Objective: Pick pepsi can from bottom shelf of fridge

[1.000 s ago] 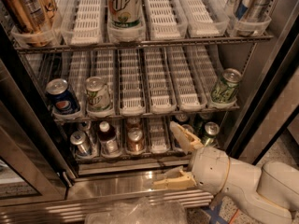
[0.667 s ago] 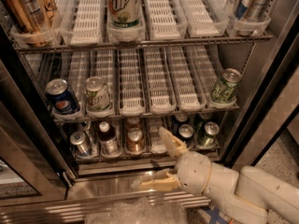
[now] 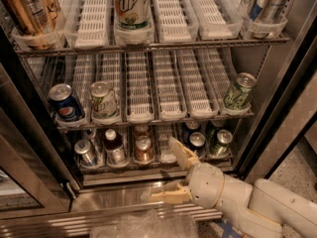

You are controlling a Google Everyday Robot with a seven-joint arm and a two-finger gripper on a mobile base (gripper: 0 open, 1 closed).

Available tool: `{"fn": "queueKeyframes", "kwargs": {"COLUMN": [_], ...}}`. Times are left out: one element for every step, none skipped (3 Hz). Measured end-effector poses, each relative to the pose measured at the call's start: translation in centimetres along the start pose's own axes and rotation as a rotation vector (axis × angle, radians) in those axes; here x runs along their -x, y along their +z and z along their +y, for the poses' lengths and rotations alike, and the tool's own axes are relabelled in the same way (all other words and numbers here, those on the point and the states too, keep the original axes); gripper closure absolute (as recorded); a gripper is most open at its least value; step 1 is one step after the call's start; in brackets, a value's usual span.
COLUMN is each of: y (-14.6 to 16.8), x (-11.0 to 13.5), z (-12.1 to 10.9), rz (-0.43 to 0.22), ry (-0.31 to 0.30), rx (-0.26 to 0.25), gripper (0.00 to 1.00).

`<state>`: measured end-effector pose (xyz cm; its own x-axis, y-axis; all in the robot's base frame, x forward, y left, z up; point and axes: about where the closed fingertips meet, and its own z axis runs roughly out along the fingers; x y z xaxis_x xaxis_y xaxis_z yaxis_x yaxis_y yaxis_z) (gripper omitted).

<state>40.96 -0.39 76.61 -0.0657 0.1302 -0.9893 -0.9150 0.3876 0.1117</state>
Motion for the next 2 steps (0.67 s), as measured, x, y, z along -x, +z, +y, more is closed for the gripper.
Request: {"fn": "queueKeyframes", "kwargs": {"y": [0.0, -0.1], "x": [-3.3, -9.4], "z": [-0.3, -0.1], "rz": [0.019, 0.06], "ry": [0.061, 0.178], "rx": [-0.04, -0.075], "gripper": [0.0, 0.0]}}
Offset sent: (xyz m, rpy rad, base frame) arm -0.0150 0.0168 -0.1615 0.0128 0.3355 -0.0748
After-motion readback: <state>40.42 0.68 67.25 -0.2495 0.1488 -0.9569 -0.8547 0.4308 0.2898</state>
